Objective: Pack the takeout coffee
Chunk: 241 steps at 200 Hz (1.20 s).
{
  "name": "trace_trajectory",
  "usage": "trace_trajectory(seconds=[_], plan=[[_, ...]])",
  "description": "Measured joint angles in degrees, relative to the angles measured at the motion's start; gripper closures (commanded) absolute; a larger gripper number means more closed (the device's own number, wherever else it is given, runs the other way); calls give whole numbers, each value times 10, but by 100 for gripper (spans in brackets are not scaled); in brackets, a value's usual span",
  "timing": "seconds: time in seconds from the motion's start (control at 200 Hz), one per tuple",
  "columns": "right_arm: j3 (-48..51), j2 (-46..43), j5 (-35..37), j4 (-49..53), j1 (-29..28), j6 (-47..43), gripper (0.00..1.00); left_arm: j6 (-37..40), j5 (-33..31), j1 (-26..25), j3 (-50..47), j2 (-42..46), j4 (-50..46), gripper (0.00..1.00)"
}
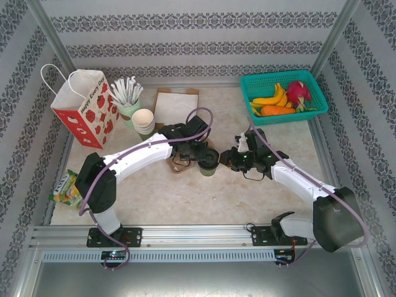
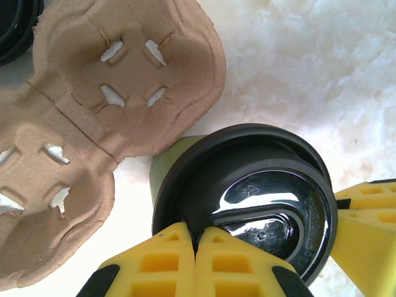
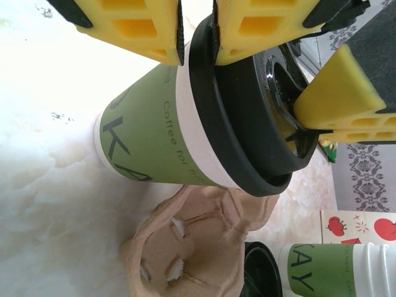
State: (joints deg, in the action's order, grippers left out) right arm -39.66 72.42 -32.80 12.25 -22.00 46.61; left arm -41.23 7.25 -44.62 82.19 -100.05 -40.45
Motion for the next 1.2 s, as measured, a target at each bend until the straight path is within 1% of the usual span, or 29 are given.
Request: trace_trajectory(seconds=[0.185, 0.36, 0.644, 0.744, 0.929, 0.979, 1.019, 1.114, 1.204], plan=[[-13, 13, 12, 16, -5, 2, 77, 0, 0, 0, 9, -5, -9, 100], [-13, 16, 29, 21, -10, 12, 76, -5, 0, 0, 45, -31, -49, 100], [9, 16, 23, -11, -11, 26, 76, -10, 21, 9, 78, -64, -90, 100], [12, 14, 17, -21, -11, 31, 73, -6, 22, 10, 83, -68, -97, 100], [13, 0, 20, -19, -11, 47, 61, 23, 17, 11, 116, -75, -123, 100], [11, -2, 23, -10, -11, 45, 55, 34, 13, 10, 123, -78, -128, 100], [9, -5, 26, -3, -8, 43, 45, 43, 6, 8, 129, -81, -132, 100], [7, -19, 29, 12, 7, 41, 35, 65, -9, 6, 153, -94, -148, 100], [-1, -39, 28, 13, 23, 40, 31, 85, -18, 1, 180, -110, -161, 100]])
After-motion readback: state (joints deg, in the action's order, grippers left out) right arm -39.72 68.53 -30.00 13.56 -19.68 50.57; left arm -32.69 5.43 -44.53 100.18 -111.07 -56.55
